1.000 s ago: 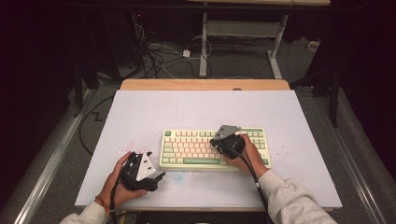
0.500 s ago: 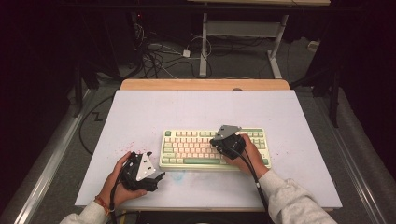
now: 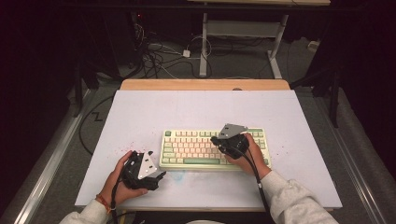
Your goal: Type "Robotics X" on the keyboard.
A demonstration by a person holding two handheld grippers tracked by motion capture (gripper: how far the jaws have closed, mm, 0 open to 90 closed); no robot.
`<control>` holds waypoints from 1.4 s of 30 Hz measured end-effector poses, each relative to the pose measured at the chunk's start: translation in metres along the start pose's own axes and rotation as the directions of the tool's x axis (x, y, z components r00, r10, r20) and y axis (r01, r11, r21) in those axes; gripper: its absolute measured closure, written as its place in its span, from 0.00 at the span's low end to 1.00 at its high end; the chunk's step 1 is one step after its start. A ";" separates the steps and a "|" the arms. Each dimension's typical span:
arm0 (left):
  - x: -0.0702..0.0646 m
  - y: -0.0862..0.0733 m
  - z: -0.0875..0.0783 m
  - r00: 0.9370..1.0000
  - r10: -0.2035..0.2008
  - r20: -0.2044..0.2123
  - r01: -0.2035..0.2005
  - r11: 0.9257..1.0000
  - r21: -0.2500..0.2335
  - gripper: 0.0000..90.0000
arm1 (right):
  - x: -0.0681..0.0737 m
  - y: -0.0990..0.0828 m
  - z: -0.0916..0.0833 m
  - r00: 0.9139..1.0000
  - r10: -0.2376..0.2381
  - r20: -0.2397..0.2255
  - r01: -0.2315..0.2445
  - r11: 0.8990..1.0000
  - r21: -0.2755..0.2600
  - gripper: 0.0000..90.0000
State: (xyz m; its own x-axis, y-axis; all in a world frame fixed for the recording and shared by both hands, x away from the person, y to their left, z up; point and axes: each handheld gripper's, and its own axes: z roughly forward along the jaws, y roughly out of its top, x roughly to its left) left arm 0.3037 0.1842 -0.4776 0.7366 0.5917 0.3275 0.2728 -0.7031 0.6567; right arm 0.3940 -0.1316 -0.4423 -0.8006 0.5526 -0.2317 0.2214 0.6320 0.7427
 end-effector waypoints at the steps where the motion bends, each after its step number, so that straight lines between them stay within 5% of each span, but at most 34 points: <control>1: 0.000 0.000 0.000 1.000 0.001 0.001 -0.001 1.000 0.000 0.19 | 0.000 0.000 -0.001 1.000 0.006 0.002 -0.006 1.000 -0.015 0.97; 22: 0.000 -0.002 -0.001 1.000 -0.001 0.001 0.001 1.000 0.010 0.19 | -0.004 -0.003 -0.025 1.000 0.018 0.021 -0.016 0.996 -0.092 0.75; 42: 0.001 -0.003 -0.003 1.000 -0.007 -0.008 0.007 1.000 0.007 0.19 | -0.005 -0.015 -0.048 0.993 0.027 0.115 -0.009 0.988 -0.156 0.32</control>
State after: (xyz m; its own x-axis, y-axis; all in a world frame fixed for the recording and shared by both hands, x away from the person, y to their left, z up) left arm 0.3016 0.1881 -0.4768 0.7298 0.5997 0.3283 0.2824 -0.7017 0.6541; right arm 0.3684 -0.1699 -0.4215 -0.7253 0.6280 -0.2822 0.1389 0.5350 0.8334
